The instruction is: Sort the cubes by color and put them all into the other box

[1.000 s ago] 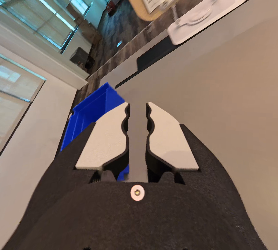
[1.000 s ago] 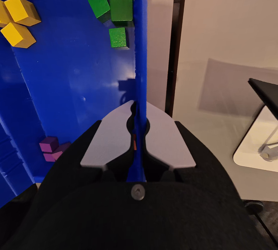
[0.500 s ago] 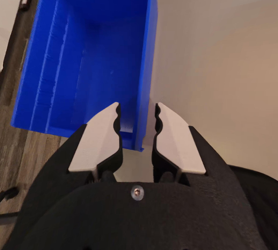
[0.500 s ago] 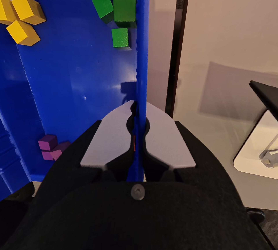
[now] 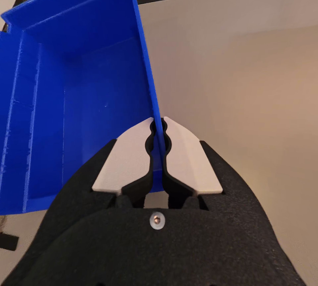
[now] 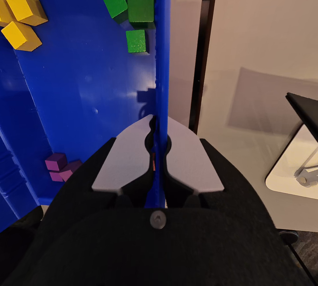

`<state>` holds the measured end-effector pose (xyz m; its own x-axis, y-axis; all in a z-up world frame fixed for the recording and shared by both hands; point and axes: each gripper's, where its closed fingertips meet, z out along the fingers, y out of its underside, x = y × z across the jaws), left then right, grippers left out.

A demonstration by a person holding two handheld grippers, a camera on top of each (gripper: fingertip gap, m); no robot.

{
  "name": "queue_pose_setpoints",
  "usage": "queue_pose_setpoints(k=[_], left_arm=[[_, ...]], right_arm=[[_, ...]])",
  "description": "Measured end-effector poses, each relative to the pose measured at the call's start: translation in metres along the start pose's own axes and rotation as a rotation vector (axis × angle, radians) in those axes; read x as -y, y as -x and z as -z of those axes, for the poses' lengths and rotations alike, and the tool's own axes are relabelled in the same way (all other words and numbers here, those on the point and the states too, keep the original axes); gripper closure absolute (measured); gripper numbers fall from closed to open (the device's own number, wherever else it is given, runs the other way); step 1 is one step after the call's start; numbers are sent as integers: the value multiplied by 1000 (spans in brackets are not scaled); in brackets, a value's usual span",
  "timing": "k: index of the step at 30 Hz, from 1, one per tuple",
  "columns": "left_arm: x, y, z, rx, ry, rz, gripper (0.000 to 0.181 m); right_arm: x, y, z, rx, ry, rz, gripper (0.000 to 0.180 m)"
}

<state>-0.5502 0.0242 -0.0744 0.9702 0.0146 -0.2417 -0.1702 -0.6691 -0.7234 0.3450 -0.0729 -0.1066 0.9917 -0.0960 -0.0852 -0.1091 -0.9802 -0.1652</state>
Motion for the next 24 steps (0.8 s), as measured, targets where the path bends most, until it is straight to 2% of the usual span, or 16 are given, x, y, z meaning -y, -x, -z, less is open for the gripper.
queue_pose_setpoints(k=[10,24], left_arm=[[20,-94,11,-108,-42,-51,175],[26,-225,48,-220,-104,-259,174]], right_arm=[[0,0,0,-11,-37,-28,175],[0,0,0,-36,-102,-104,174]])
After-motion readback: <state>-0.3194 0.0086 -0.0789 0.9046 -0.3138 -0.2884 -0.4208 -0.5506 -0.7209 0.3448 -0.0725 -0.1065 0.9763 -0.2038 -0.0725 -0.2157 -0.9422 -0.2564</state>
